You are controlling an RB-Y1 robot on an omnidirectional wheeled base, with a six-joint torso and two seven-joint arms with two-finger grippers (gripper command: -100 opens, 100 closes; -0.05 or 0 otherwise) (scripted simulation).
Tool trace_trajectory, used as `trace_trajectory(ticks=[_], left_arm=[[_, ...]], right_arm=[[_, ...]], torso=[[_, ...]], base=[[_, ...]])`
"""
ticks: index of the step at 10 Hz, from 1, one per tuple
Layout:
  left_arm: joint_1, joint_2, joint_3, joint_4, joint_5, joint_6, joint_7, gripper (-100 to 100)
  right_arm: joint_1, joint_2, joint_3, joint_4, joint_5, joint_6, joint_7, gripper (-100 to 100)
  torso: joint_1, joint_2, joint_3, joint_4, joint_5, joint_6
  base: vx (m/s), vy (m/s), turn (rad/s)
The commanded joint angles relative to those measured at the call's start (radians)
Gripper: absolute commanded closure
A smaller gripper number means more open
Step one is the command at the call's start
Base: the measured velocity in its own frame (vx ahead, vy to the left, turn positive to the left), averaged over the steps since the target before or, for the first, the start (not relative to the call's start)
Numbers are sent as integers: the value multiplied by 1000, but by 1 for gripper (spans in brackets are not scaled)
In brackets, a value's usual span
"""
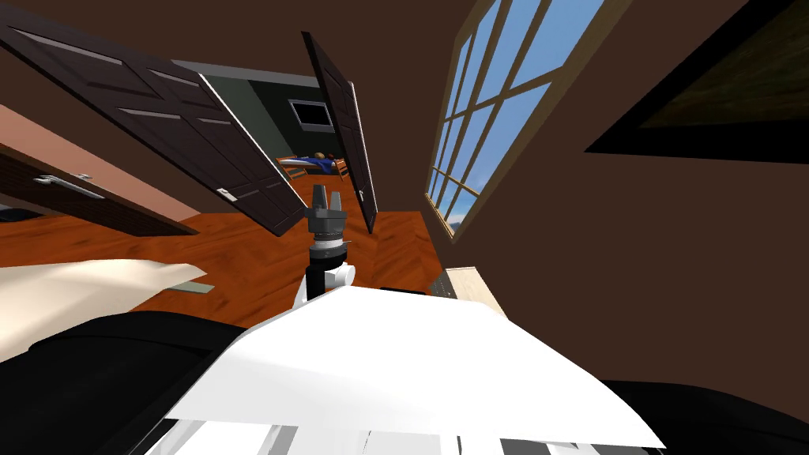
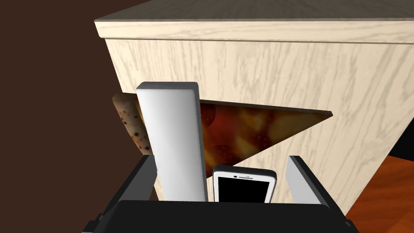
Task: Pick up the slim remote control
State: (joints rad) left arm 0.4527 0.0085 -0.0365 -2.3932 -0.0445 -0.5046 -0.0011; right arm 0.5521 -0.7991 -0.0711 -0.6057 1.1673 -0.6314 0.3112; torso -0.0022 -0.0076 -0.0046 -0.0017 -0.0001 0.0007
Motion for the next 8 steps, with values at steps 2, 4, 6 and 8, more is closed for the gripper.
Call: trace_trajectory(ticks=[2,4,6,8], left_arm=[[0,0,0,0,0,0,0,0],[0,0,0,0,0,0,0,0],[0,0,0,0,0,0,0,0],[0,0,0,0,0,0,0,0]], right_arm=[[3,7,14,78,13,-12,1,-100],[4,14,23,101,18,-15,-4,-100],[3,24,31,120,21,-17,-10,-100],[-8,39,43,136,25,-17,-16,-100]], torso=[[0,-1,0,0,0,0],[0,0,0,0,0,0],[-1,2,1,0,0,0],[0,2,1,1,0,0]], base=[[150,-86,175],[102,-77,73],[97,-91,92],[68,-63,96]])
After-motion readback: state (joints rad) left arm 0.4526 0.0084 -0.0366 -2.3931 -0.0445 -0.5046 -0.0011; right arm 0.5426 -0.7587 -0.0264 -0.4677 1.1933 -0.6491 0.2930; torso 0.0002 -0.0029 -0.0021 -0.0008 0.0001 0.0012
